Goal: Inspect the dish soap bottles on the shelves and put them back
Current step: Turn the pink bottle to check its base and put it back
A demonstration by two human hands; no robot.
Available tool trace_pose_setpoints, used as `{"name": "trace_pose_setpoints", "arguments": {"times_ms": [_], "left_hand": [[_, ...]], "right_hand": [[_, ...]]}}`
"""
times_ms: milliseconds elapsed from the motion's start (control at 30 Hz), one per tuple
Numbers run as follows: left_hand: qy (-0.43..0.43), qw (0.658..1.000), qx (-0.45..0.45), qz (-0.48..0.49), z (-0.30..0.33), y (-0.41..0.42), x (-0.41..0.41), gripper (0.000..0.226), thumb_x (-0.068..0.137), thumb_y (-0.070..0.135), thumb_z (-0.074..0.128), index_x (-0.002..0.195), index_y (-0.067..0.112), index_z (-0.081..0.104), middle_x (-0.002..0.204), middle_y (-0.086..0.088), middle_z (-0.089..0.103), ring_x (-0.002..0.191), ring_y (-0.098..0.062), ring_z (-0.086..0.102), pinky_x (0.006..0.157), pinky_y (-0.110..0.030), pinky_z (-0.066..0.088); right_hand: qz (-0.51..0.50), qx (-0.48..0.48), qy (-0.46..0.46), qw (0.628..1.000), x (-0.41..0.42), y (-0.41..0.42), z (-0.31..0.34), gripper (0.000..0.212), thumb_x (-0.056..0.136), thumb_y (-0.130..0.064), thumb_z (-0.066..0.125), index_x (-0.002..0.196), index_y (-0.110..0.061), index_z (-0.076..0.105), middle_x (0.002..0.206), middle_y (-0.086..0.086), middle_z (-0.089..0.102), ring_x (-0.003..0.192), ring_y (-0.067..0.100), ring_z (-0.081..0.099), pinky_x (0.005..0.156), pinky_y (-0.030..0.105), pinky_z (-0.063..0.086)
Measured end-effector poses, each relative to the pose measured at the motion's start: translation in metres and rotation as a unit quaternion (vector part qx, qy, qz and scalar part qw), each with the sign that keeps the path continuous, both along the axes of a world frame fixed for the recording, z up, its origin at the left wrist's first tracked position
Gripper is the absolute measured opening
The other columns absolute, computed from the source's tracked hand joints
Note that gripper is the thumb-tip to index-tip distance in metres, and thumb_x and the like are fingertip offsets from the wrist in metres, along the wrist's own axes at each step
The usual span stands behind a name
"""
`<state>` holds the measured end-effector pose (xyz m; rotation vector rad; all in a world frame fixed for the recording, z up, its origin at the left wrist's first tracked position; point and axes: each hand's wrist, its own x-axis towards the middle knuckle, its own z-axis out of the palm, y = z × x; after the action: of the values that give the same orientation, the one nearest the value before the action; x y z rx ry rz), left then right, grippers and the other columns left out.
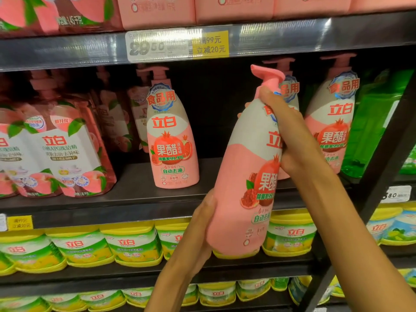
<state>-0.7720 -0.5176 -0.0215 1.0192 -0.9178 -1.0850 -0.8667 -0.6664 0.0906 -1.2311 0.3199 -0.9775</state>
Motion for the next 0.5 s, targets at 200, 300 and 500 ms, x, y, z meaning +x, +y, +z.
{"name": "trace_pose_setpoints", "arguments": {"times_ms": [200,300,500], "left_hand": [[-0.001,1.0,0.005,0.022,-0.001,-0.003,-0.006,0.089,0.047,0.078,0.073,0.122,0.032,0.061,0.117,-0.002,0.07,0.108,-0.021,0.066,0.086,-0.039,0.057],[0.069,0.998,-0.008,-0.004,0.005,0.0,-0.007,0.058,0.057,0.074,0.071,0.105,0.042,0.07,0.114,0.001,0.071,0.106,-0.018,0.067,0.077,-0.031,0.057],[0.211,0.973,-0.059,-0.073,0.019,0.007,-0.013,0.042,0.08,0.054,0.064,0.112,0.028,0.071,0.118,-0.002,0.07,0.11,-0.017,0.065,0.081,-0.032,0.056]], "right_hand": [[0.02,-0.027,0.071,0.997,0.003,-0.006,0.007,0.027,0.086,-0.045,0.068,0.071,-0.024,0.072,0.076,0.0,0.075,0.069,0.012,0.073,0.065,0.026,0.059],[0.063,-0.035,0.093,0.993,0.004,-0.01,0.007,0.034,0.088,-0.043,0.064,0.061,-0.027,0.077,0.073,-0.002,0.075,0.067,0.009,0.072,0.064,0.025,0.06],[0.108,0.088,0.11,0.984,0.01,-0.012,0.0,0.044,0.092,-0.035,0.063,0.052,-0.02,0.074,0.064,0.0,0.072,0.056,0.011,0.07,0.053,0.025,0.057]]}}
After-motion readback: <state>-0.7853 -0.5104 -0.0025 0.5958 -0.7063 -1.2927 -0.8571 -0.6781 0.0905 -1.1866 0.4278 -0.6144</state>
